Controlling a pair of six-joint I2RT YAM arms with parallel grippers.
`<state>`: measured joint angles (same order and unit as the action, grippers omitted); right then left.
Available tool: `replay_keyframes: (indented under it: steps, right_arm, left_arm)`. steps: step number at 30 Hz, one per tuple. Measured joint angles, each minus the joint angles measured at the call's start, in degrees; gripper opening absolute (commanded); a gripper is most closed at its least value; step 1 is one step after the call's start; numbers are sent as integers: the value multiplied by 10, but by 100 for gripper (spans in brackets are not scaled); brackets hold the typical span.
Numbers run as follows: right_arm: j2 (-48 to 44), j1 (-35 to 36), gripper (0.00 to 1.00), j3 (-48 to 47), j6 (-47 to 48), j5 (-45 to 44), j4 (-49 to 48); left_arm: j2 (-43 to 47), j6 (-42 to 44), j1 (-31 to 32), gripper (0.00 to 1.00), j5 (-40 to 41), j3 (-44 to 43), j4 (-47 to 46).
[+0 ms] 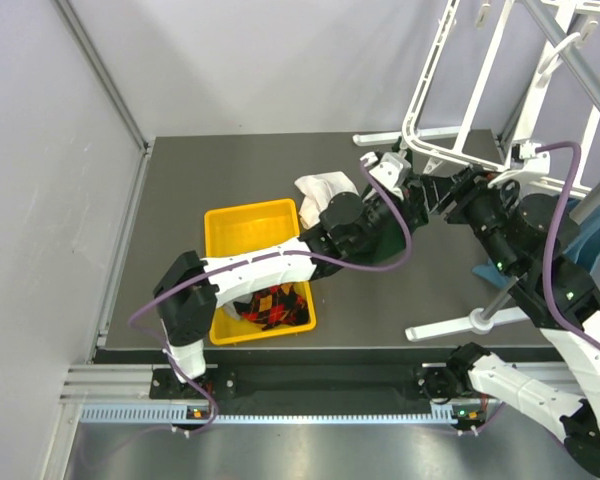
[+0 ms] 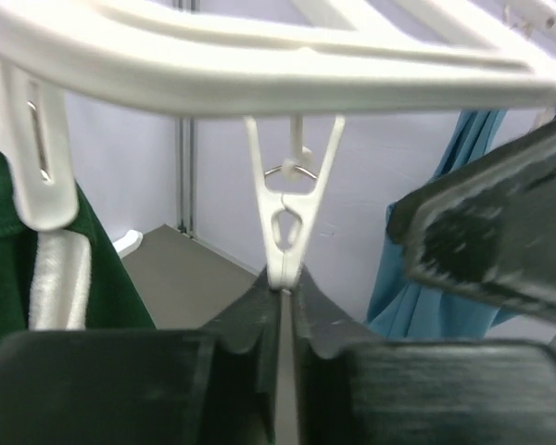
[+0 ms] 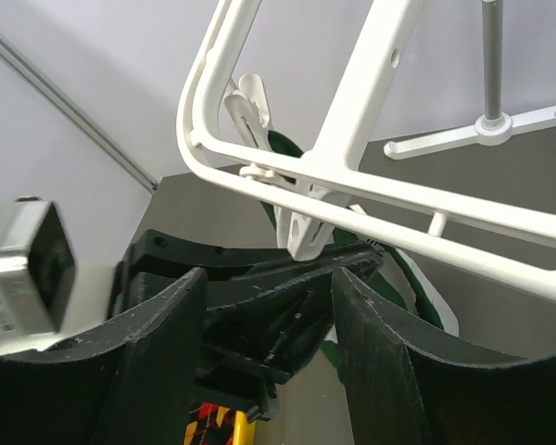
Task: Clip the socks to the hanger
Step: Open the clamp at the hanger.
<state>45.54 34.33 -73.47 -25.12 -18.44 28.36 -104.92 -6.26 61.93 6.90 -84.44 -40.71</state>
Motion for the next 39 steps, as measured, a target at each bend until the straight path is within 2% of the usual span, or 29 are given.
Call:
replay_keyframes:
  steps: [1,2,10,20,21,25,31,39]
  right_arm:
    - [2,0,56,0,0,-1,0]
    - [2,0,55,0,0,-1,0]
    - [11,0,56,-2,-16,-6,-12]
    - [1,0,63,-2,-37,-8,-13]
    - [-2,0,63,-2,-38,-9,-13]
    - [-14,0,64,-2,-38,-10,-7]
    - [-20,0,63,-28,-42,-28,36]
    - [-11,0,63,-61,-49,-47,61]
  left_arm:
    - [6,-3,0,1,0,0,4]
    - [10,-5,0,0,-1,0,5]
    - [60,-45,0,0,-22,-3,59]
    - [99,-86,0,0,-66,-7,146]
    - [102,-86,0,5,-66,-7,157]
    - [111,-77,0,45,-54,-7,195]
    - [112,-70,0,42,-14,-6,215]
    - [99,-30,0,44,-10,-4,167]
